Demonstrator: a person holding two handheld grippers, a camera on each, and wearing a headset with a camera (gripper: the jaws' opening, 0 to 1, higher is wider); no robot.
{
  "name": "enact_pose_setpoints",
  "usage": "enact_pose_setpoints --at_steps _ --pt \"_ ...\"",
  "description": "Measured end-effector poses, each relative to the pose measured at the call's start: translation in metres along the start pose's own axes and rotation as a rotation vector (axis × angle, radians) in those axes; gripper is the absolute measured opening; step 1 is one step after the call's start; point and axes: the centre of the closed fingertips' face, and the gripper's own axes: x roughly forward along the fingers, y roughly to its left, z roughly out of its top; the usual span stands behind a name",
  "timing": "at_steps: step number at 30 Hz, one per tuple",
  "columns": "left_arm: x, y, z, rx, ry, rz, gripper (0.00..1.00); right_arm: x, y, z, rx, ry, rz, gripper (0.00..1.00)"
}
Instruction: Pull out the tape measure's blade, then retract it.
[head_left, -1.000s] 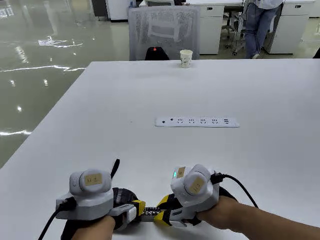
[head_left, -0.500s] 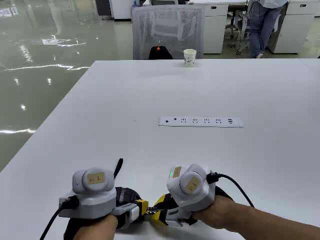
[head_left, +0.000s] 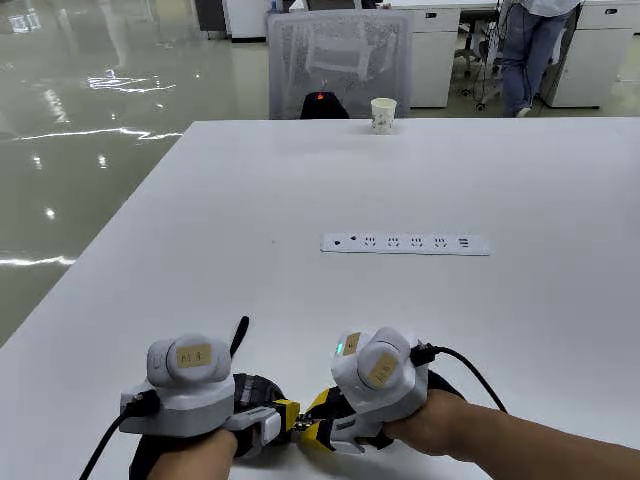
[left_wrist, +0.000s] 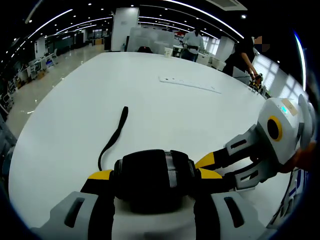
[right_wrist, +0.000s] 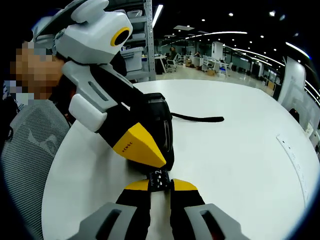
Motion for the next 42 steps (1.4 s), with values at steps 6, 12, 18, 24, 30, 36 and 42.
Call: enact_pose_setpoints --at_steps 6,12,18,24,30,36,42 --pt "-0.0005 -0.0001 -0.0001 0.0 0.0 -0.002 0.59 0.0024 0.0011 0.0024 -0.002 -0.002 0.004 0.11" --pt "-0.0005 0.0002 0.0 0.002 -0.003 -0.003 0.59 0.0044 0.0018 0.0041 -0.006 -0.004 0.006 0.11" --pt "0.0 0.0005 0.0002 0.002 -0.003 -0.004 0.59 0.0048 0.0015 0.0045 -0.013 0.001 0.007 0.11" --pt "-0.0005 -0.0003 0.0001 0.007 -0.005 0.001 0.6 0.0049 0.0023 0.0043 -0.021 0.007 0.008 0.11" --pt "-0.0003 -0.0004 0.0 0.004 -0.008 0.01 0.61 0.0049 0.0019 0.0042 -0.028 0.011 0.008 0.11" --pt "-0.0004 -0.001 0.0001 0.006 -0.006 0.012 0.61 0.0048 0.0019 0.0042 -0.032 0.015 0.006 0.12" --pt "-0.0007 -0.0011 0.0002 -0.001 -0.004 0.008 0.62 0.0046 0.0017 0.0042 -0.026 0.016 0.001 0.12"
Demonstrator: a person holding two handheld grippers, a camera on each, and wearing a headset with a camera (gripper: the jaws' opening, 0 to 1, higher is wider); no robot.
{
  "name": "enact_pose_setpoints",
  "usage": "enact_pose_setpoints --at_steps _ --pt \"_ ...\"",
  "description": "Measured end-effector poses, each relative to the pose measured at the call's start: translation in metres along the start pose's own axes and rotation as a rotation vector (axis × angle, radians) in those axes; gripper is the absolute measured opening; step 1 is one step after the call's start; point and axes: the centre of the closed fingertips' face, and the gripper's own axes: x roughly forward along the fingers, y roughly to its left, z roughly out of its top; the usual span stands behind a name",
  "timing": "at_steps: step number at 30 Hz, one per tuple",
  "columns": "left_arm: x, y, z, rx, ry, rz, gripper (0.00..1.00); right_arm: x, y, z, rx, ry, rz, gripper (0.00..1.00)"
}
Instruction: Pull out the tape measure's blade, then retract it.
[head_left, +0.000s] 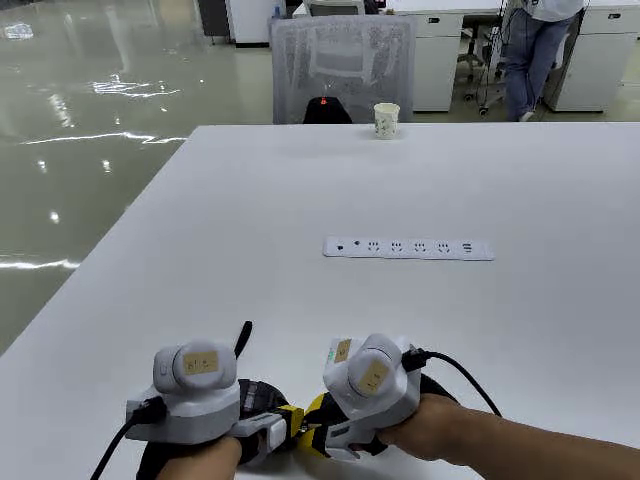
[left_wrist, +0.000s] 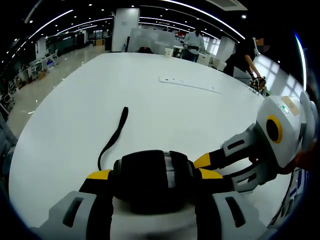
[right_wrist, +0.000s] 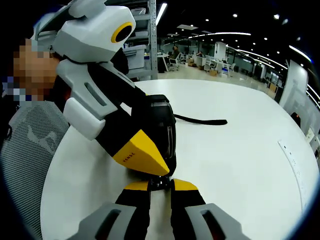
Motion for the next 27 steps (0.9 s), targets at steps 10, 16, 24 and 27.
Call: enact_pose_setpoints --at_steps 10,16,24,27 --pt "0.0 0.0 0.0 -0.003 0.007 -0.005 0.63 -0.007 -0.001 -0.002 0.019 -0.002 -0.019 0.13" --pt "0.0 0.001 -0.001 0.001 0.01 -0.007 0.64 -0.015 -0.002 -0.006 0.029 -0.003 -0.032 0.14" --pt "-0.005 -0.001 -0.002 0.01 0.008 -0.026 0.66 -0.027 -0.002 -0.011 0.05 -0.009 -0.053 0.17" --pt "-0.006 -0.002 -0.003 0.016 0.004 -0.03 0.67 -0.032 -0.001 -0.013 0.063 -0.014 -0.06 0.19"
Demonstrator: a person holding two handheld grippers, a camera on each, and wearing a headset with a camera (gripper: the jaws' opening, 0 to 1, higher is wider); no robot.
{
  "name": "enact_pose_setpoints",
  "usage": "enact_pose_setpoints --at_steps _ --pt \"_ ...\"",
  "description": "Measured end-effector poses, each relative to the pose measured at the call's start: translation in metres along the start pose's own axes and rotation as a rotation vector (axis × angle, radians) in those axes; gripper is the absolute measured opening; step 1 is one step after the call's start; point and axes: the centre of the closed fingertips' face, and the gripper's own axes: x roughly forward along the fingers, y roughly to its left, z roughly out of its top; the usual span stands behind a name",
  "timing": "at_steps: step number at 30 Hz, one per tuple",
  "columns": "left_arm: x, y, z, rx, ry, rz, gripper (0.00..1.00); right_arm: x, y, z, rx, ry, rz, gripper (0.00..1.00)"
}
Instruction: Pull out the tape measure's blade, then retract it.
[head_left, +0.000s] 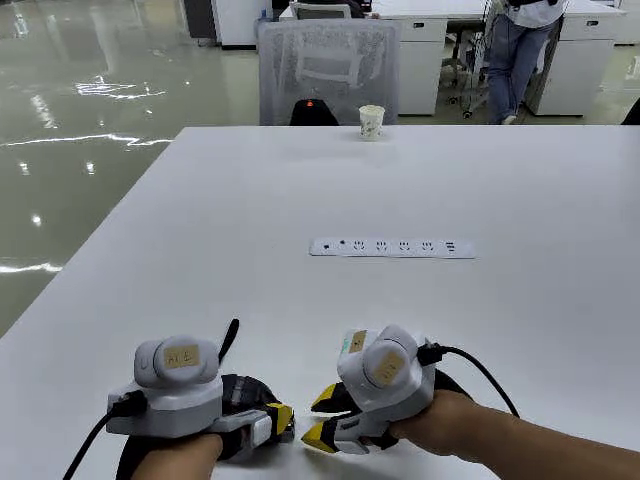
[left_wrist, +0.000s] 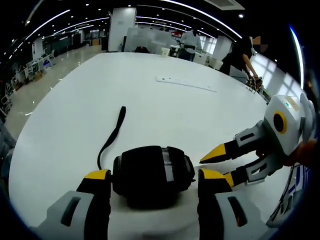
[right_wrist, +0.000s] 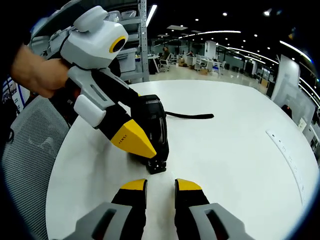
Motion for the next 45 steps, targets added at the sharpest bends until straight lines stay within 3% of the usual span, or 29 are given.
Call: enact_pose_setpoints --at_steps 12,26,45 --pt "-0.009 -0.001 -0.003 0.041 -0.011 -0.02 0.7 -0.021 0.002 -0.013 0.036 -0.011 -0.039 0.24" --pt "-0.024 -0.004 -0.003 0.117 -0.037 -0.05 0.74 -0.051 0.0 -0.021 0.087 -0.056 -0.12 0.29" --pt "-0.045 -0.005 -0.011 0.174 -0.061 -0.114 0.77 -0.089 0.01 -0.038 0.166 -0.083 -0.205 0.36"
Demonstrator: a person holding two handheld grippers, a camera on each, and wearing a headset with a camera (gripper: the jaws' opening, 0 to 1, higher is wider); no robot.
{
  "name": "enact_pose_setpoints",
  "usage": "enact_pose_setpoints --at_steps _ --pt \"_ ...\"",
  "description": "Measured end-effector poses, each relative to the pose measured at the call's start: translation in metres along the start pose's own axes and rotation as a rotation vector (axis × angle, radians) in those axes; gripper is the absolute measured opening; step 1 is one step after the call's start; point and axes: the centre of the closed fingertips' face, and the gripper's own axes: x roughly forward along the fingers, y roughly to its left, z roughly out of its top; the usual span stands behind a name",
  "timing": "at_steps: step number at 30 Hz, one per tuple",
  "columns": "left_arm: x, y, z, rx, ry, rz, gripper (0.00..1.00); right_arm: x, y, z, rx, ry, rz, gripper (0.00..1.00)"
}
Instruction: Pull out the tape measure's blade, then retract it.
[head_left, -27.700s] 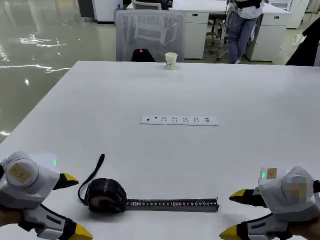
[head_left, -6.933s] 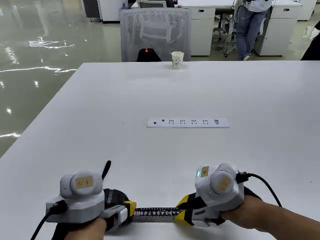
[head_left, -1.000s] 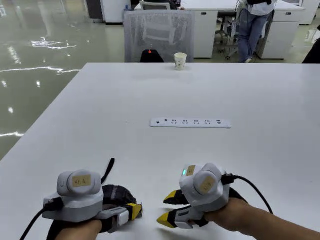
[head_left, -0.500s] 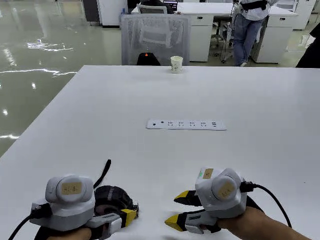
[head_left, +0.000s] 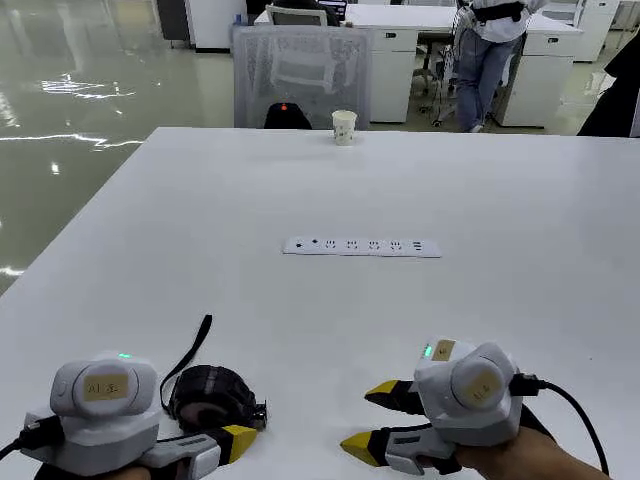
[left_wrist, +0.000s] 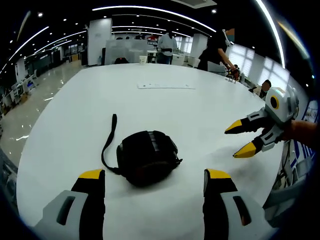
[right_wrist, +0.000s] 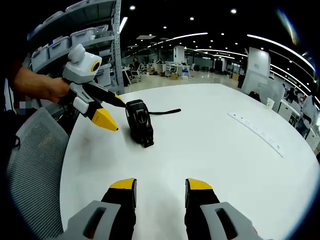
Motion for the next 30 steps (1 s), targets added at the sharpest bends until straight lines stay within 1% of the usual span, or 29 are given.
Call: enact_pose_setpoints --at_steps 5,10,12,18,25,30 --pt "-0.005 -0.003 -0.002 0.023 -0.013 -0.023 0.79 -0.008 0.002 -0.005 0.011 -0.005 -0.014 0.38" --pt "-0.011 -0.005 -0.007 0.059 -0.011 -0.037 0.8 -0.017 0.006 -0.012 0.028 -0.009 -0.028 0.4" --pt "-0.012 -0.005 -0.009 0.063 -0.007 -0.043 0.8 -0.019 0.007 -0.014 0.036 -0.013 -0.031 0.4" --pt "-0.017 -0.008 -0.009 0.078 -0.023 -0.071 0.83 -0.03 0.01 -0.017 0.059 -0.031 -0.048 0.43" --pt "-0.023 -0.011 -0.009 0.106 -0.046 -0.103 0.88 -0.041 0.011 -0.022 0.078 -0.044 -0.071 0.5" --pt "-0.029 -0.016 -0.01 0.12 -0.062 -0.134 0.91 -0.049 0.014 -0.023 0.091 -0.061 -0.087 0.56"
